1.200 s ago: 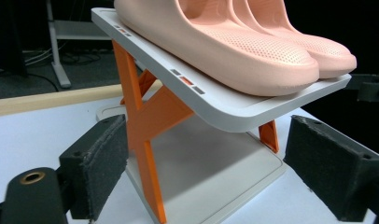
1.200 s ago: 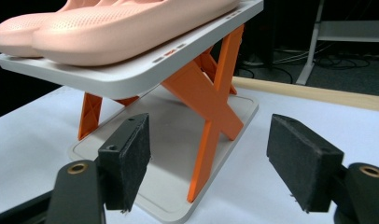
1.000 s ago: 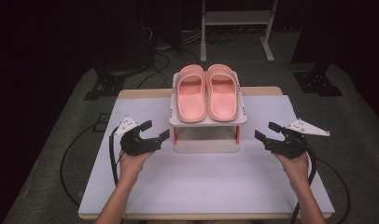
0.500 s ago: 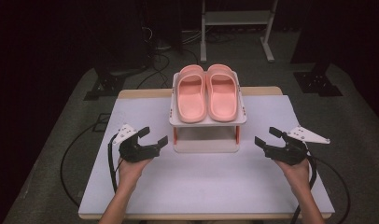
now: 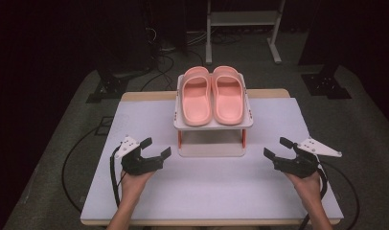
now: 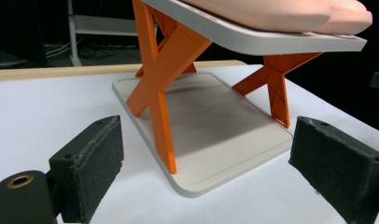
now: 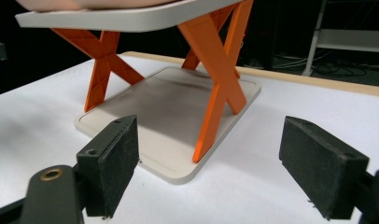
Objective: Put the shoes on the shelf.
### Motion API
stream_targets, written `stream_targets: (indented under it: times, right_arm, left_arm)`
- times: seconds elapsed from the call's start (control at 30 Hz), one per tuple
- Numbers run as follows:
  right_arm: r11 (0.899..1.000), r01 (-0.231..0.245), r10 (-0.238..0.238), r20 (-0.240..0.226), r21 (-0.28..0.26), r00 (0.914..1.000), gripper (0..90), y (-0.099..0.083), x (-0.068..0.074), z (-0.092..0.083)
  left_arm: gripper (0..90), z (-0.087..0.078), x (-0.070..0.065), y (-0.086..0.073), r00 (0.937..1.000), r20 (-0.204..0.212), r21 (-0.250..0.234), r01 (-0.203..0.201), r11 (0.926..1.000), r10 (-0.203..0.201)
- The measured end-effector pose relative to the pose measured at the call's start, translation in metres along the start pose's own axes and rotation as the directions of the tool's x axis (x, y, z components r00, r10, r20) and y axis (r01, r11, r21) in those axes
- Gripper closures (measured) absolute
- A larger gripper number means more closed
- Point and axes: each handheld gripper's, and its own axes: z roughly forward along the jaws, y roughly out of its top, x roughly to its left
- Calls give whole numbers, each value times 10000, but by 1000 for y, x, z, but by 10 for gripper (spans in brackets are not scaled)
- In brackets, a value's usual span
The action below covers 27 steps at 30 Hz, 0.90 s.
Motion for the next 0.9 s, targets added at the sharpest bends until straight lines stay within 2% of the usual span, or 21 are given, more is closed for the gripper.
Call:
stream_targets:
  times: [0.43,0.57,0.7,0.87,0.9]
  right_arm:
    - [9996,136,-134,-64,251,9999,193,-20,3,-7]
    - [9994,149,-146,-101,300,9998,194,-26,2,-10]
    - [9994,135,-134,-57,311,9999,194,-36,2,-16]
    - [9999,95,-97,155,106,9998,189,-60,-1,-28]
    - [9999,95,-97,155,106,9998,189,-60,-1,-28]
  left_arm:
    - [93,-15,2,-13,9995,-308,-44,-10,10000,8]
    - [93,-18,2,-22,9992,-400,-22,19,10000,-20]
    - [93,-20,2,-31,9992,-401,-82,72,9999,-75]
    - [75,-20,4,-43,9979,-619,-205,177,9996,-190]
    - [75,-20,4,-43,9979,-619,-205,177,9996,-190]
